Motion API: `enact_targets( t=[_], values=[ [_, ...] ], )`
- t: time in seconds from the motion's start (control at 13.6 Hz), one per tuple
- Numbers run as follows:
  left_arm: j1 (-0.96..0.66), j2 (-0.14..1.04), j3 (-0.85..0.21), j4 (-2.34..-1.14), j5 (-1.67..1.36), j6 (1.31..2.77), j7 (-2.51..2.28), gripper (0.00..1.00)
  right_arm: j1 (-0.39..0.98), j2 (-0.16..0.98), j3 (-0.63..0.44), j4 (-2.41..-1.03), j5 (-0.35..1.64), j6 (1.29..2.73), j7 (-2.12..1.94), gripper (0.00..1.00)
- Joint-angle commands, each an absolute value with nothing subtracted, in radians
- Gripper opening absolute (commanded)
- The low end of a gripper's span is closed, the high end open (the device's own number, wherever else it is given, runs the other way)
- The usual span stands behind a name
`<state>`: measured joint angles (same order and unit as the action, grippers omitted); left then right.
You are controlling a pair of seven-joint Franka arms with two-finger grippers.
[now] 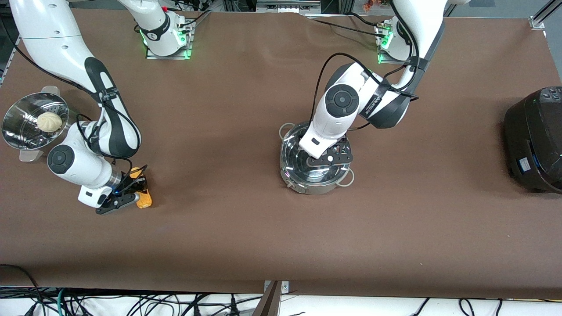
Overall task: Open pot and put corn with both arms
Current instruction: 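Lower the left gripper onto the glass lid knob and grasp it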
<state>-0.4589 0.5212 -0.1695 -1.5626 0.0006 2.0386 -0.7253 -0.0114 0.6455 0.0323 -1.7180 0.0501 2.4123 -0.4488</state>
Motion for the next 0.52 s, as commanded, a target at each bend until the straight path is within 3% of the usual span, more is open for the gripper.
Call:
enact_targets(
  t=[0.0,0.44],
  values=[
    [-0.474,0.54,-0.16,-1.528,0.031,2.033,-0.739,0.81,-0.006,0.582,0.04,-1.706,0.071,2.326,-0.46,0.12],
    [-0.479,0.534,-0.161,-1.528,0.032,2.029,-0.742,0.79,0.054,0.545,0.038,-1.53,0.06,2.041,-0.267,0.09]
  ],
)
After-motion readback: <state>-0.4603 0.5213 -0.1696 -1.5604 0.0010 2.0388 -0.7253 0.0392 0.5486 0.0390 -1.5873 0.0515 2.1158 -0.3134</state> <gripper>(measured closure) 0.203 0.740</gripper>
